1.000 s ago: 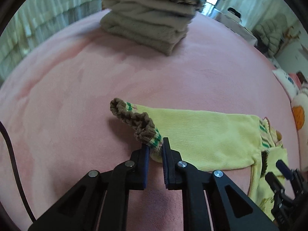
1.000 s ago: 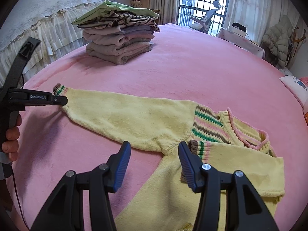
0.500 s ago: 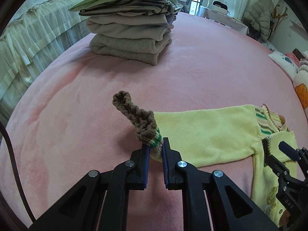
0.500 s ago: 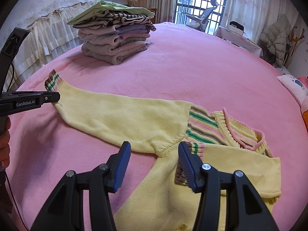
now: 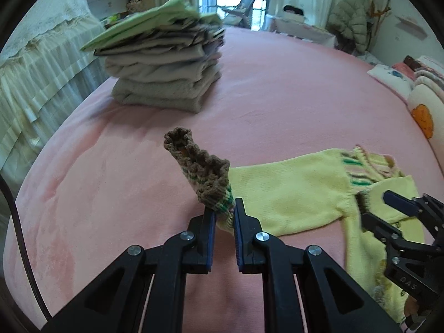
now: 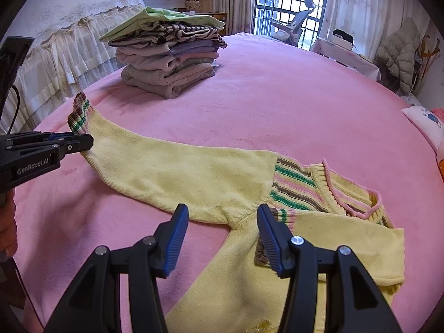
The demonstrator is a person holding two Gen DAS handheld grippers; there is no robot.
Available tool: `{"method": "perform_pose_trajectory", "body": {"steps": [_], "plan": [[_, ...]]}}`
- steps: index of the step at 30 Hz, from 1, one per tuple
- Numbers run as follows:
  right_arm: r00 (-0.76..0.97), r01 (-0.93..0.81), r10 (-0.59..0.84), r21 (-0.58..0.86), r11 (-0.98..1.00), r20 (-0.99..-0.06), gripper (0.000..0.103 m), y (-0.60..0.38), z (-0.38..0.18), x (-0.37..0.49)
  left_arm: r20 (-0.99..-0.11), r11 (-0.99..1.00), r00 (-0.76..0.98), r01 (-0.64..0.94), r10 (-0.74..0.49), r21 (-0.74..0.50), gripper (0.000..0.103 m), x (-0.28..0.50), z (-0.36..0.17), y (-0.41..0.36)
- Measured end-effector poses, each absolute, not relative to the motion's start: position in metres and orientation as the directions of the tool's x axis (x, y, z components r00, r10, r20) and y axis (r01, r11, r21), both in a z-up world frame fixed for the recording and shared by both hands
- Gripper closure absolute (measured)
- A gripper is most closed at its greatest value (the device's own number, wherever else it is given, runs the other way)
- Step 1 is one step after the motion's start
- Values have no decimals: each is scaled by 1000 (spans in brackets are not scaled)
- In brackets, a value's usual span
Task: Fold small clothes
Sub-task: 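Fold the held sleeve across the cardigan front with the left tool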
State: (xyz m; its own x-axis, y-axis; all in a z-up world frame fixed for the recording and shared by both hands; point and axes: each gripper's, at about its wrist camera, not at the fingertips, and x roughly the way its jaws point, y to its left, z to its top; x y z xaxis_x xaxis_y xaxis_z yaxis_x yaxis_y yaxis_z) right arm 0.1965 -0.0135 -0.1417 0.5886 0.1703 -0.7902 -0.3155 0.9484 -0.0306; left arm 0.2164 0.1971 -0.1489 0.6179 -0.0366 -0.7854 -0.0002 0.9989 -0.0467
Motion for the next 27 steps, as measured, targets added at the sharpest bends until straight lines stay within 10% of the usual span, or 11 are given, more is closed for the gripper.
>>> {"method": "perform_pose_trajectory", "body": {"steps": [27], "plan": [[580,103,-87,-33,994,-810,51,-264,-145,162,-787,854,448,486,-425,-185,93,240,-152,-121]]}}
